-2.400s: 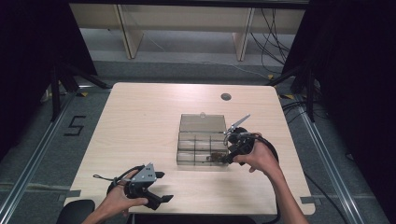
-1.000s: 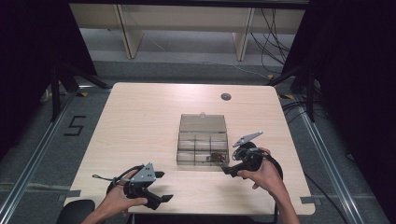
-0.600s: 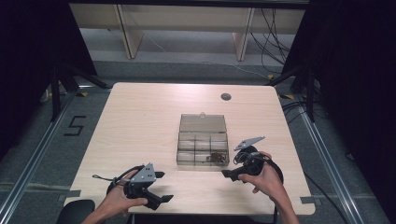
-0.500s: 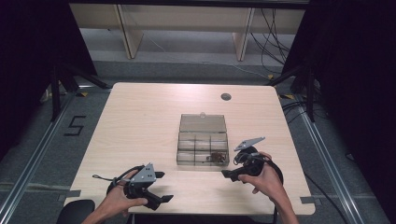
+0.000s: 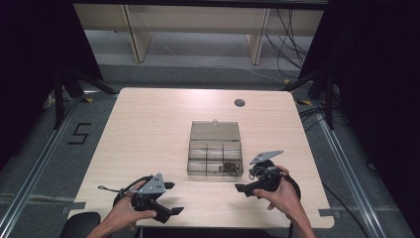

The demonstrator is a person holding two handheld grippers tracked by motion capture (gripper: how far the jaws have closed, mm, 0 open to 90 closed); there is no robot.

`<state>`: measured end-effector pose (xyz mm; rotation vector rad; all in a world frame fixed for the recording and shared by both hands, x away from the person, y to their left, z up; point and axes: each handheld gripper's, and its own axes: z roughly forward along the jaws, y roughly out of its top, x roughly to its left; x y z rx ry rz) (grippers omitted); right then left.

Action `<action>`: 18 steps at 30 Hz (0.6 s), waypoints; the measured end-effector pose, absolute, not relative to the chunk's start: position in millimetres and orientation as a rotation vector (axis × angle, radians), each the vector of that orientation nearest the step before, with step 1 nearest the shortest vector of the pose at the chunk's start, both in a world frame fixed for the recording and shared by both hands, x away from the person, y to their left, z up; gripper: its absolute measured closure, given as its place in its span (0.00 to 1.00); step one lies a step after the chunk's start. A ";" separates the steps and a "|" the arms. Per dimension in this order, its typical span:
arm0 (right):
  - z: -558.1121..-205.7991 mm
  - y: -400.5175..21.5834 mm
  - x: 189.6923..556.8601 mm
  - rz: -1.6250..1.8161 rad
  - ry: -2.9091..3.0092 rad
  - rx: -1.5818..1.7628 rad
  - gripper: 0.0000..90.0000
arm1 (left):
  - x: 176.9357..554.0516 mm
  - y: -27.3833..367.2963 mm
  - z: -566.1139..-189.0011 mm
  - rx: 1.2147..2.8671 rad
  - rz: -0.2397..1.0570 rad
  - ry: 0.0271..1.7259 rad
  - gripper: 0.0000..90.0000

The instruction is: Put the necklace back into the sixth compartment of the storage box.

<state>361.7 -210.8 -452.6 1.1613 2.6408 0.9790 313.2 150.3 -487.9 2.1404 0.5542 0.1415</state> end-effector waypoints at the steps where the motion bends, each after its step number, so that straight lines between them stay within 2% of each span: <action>1: -453.0 -210.2 360.0 0.959 2.628 1.209 0.21 | 313.9 150.9 -487.7 2.148 0.146 0.547 0.17; 18: -457.6 -215.6 353.2 1.012 2.606 1.159 0.22 | 314.5 150.7 -487.2 2.146 0.153 0.523 0.17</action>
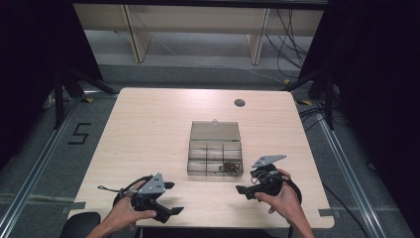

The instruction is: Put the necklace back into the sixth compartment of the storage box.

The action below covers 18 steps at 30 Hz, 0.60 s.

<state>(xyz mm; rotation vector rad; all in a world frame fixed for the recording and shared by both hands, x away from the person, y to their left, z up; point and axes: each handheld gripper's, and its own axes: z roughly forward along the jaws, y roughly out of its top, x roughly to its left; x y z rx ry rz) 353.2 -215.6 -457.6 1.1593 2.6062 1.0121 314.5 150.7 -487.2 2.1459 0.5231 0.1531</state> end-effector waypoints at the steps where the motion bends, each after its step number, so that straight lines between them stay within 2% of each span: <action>1: -458.3 -215.6 352.9 1.013 2.604 1.162 0.22 | 314.3 150.6 -487.3 2.144 0.151 0.526 0.17; 18: -468.9 -218.9 340.9 1.033 2.601 1.196 0.21 | 313.9 151.0 -487.8 2.147 0.147 0.548 0.17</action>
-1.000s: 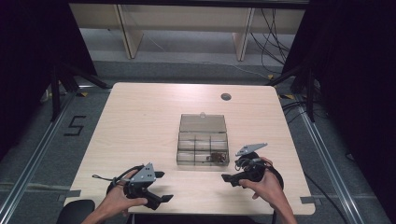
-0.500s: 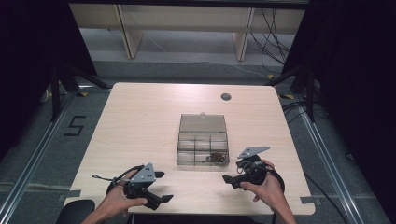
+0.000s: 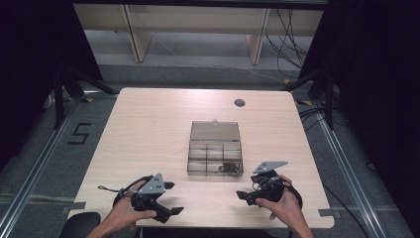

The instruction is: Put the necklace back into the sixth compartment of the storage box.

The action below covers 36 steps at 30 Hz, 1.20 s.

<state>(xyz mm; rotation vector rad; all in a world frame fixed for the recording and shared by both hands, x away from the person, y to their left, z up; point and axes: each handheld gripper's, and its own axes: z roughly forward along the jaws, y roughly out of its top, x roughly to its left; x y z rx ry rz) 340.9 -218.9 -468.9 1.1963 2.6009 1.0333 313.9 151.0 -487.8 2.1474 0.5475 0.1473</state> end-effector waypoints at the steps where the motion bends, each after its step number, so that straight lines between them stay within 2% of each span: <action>1: -470.7 -218.5 340.0 1.039 2.594 1.208 0.21 | 313.4 150.9 -487.6 2.143 0.143 0.550 0.17; 36: -488.4 -228.5 312.4 1.085 2.556 1.199 0.20 | 312.0 150.0 -488.0 2.137 0.137 0.551 0.17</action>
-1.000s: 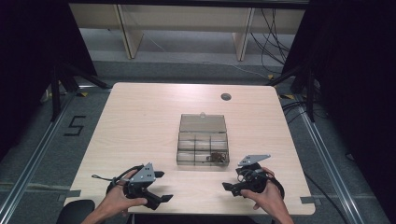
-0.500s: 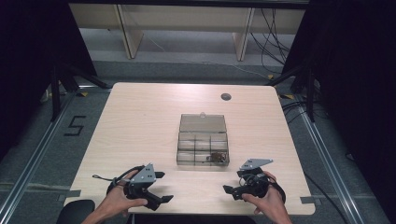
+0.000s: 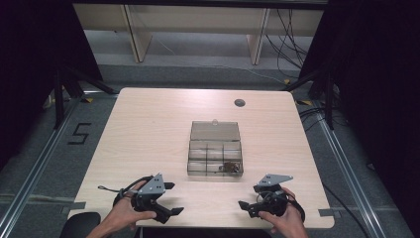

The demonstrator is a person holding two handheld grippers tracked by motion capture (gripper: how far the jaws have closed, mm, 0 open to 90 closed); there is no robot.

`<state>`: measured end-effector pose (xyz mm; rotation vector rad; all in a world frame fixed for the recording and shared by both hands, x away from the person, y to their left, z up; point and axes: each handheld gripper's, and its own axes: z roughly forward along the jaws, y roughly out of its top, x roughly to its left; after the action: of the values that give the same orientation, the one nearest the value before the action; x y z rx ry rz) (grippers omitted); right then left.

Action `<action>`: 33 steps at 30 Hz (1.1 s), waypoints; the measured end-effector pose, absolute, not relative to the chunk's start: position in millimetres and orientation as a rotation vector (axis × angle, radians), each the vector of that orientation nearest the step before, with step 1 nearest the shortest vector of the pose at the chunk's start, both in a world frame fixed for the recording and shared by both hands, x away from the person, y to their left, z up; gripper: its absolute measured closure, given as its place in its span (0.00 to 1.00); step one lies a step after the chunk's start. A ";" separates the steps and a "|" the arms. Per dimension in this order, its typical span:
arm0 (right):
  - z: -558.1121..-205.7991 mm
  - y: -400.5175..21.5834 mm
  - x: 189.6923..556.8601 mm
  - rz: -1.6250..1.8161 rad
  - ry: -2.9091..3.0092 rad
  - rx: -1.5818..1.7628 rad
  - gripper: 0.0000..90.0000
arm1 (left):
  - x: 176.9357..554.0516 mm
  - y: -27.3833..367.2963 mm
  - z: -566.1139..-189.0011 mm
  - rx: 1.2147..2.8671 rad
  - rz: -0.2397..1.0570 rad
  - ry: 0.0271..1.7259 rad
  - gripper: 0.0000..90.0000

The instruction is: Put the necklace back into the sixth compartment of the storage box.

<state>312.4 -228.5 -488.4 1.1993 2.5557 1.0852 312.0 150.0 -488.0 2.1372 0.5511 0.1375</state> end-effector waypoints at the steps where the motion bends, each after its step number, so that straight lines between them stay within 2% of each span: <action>1: -488.5 -227.8 309.6 1.081 2.551 1.243 0.20 | 312.3 150.4 -487.9 2.144 0.143 0.547 0.17; 33: -495.1 -228.0 294.9 1.090 2.522 1.201 0.20 | 313.8 150.0 -488.2 2.167 0.152 0.508 0.17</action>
<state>294.9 -228.0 -495.1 1.2010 2.5224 1.0904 313.8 150.0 -488.2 2.1665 0.5081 0.1520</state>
